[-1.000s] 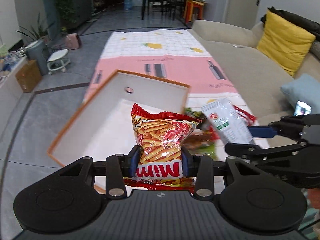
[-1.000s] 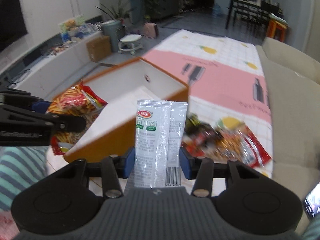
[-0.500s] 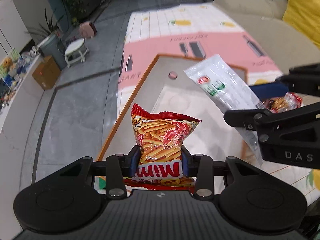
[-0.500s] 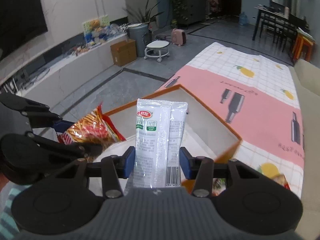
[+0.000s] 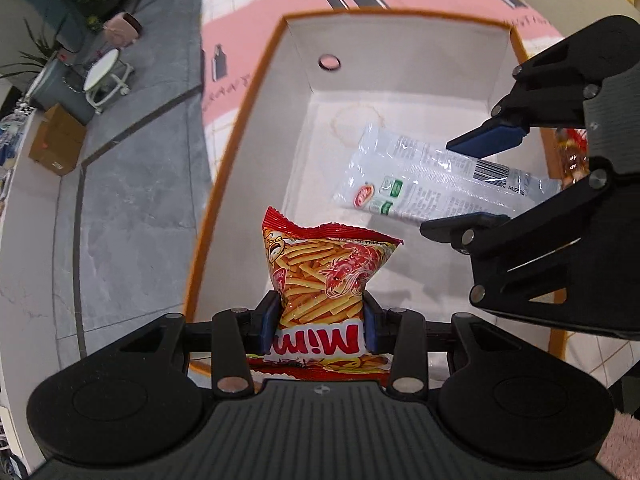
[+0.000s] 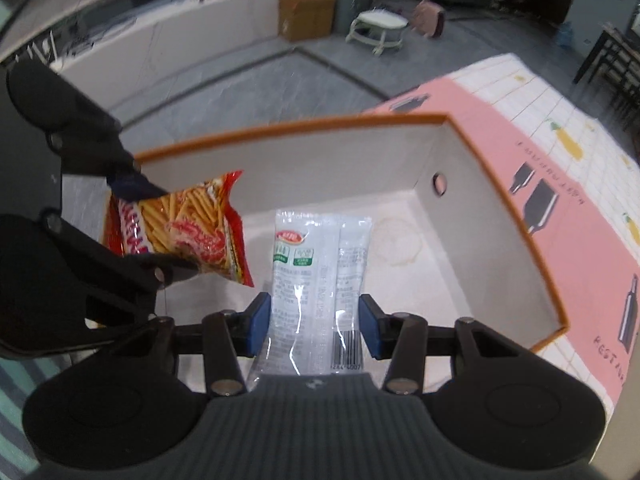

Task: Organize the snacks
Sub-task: 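Lift both held packets and carry them over the open box, then open both grippers to drop the packets into the box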

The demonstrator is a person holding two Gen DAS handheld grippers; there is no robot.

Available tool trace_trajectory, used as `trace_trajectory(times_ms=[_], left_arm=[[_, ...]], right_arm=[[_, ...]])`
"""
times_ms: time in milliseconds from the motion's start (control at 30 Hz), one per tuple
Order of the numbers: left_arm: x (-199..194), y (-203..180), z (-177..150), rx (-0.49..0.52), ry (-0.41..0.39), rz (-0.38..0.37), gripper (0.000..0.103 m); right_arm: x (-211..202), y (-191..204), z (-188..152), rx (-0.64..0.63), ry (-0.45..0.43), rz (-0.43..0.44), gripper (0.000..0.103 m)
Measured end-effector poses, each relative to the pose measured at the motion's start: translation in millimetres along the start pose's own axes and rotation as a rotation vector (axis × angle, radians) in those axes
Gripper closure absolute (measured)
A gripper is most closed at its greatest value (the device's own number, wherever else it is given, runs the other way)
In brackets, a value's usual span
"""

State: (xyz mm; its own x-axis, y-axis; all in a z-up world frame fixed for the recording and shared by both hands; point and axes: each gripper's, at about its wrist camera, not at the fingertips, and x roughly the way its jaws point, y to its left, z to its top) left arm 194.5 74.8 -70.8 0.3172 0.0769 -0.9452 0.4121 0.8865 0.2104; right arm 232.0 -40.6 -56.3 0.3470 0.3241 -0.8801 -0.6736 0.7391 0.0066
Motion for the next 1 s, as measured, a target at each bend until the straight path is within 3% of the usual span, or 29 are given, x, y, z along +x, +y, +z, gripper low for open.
trace_trajectory(times_ms=[367,800,1000], left_arm=[[24,4,3,-0.003,0.097,-0.026,0.056],[29,4,-1,-0.026,0.121,-0.024,0.050],[29,7,0,-0.035,0.101,-0.010,0.034]], right_arm=[[42,-11,-3,0.005,0.125,0.058,0.057],[47,-12,-12,0.017,0.142,0.061,0.056],[45,-13,-15,0.012,0.134,0.058,0.044]])
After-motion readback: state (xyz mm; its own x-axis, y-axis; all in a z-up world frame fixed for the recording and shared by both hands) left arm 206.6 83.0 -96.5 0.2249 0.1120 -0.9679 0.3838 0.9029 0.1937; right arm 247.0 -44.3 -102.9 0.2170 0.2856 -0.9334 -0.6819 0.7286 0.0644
